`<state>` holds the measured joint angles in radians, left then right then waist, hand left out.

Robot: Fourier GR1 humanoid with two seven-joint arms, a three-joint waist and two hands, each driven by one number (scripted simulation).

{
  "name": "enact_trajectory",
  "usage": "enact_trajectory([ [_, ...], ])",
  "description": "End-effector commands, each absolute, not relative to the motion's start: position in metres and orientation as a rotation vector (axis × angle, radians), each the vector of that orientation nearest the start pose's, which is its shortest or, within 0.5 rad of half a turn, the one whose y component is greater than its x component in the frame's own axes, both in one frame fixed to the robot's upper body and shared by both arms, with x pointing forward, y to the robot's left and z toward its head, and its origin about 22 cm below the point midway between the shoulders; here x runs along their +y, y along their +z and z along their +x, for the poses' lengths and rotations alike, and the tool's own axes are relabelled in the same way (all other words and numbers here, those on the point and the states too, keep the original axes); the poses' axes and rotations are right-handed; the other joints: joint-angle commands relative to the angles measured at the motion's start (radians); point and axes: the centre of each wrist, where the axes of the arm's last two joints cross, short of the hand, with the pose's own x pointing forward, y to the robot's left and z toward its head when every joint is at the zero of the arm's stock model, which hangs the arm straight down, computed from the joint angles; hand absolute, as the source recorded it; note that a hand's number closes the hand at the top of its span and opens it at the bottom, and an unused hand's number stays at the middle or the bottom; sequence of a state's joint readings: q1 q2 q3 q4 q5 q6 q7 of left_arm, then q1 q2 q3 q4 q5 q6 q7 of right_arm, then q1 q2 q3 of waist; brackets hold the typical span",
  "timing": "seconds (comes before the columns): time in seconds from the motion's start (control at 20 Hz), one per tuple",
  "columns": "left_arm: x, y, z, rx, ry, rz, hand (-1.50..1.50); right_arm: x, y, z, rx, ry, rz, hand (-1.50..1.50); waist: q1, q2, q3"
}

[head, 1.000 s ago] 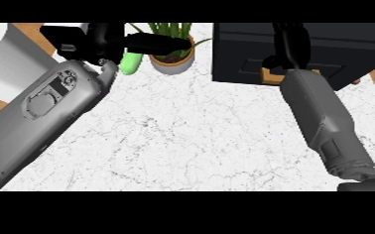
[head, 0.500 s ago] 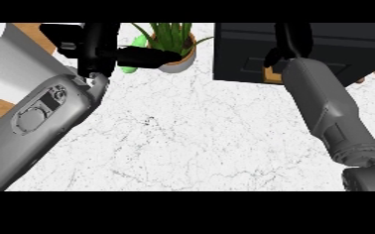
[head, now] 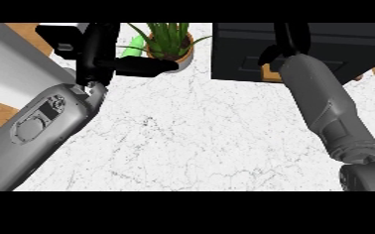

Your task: Pick up the can, place it into the drawer and close the drawer

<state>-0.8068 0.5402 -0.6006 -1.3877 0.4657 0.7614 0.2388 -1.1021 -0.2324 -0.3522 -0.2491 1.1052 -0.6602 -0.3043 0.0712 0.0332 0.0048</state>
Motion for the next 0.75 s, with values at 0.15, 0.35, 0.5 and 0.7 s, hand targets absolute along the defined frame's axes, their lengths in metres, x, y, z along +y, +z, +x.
enact_trajectory([
  [0.15,0.165,0.156,0.349,-1.731,-0.082,0.225,-1.5,-0.16,0.107,0.466,-1.935,0.429,-0.914,-1.5,0.013,-0.01,-0.001],
  [0.35,0.18,0.151,0.35,-1.715,-0.051,0.279,-1.5,-0.17,0.11,0.467,-1.958,0.281,-0.763,-1.5,-0.013,-0.016,-0.001],
  [0.5,0.176,0.156,0.342,-1.72,-0.049,0.249,-1.5,-0.182,0.104,0.467,-1.939,0.192,-0.651,-1.5,-0.021,-0.022,-0.002],
  [0.7,0.175,0.147,0.338,-1.702,-0.055,0.248,-1.5,-0.169,0.118,0.47,-1.968,0.179,-0.633,-1.5,-0.02,-0.017,-0.003],
])
